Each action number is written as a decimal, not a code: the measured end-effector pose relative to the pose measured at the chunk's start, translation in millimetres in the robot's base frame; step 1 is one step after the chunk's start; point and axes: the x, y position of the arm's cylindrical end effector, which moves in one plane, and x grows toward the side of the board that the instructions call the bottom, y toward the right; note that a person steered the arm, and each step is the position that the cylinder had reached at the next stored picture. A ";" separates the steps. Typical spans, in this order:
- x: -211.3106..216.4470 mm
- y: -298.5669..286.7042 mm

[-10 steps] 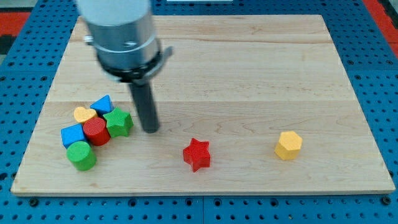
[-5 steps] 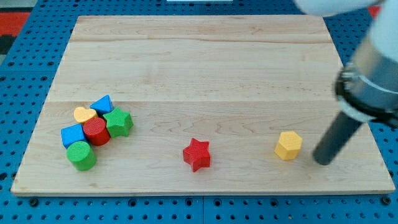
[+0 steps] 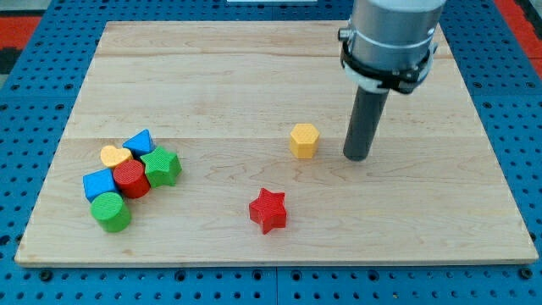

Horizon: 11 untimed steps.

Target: Push the yellow hexagon into the right of the green star

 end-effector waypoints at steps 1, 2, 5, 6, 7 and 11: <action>-13.7 -76.6; -11.5 -164.6; -11.0 -114.6; -7.2 -113.7; 6.9 -113.7; 12.5 -199.4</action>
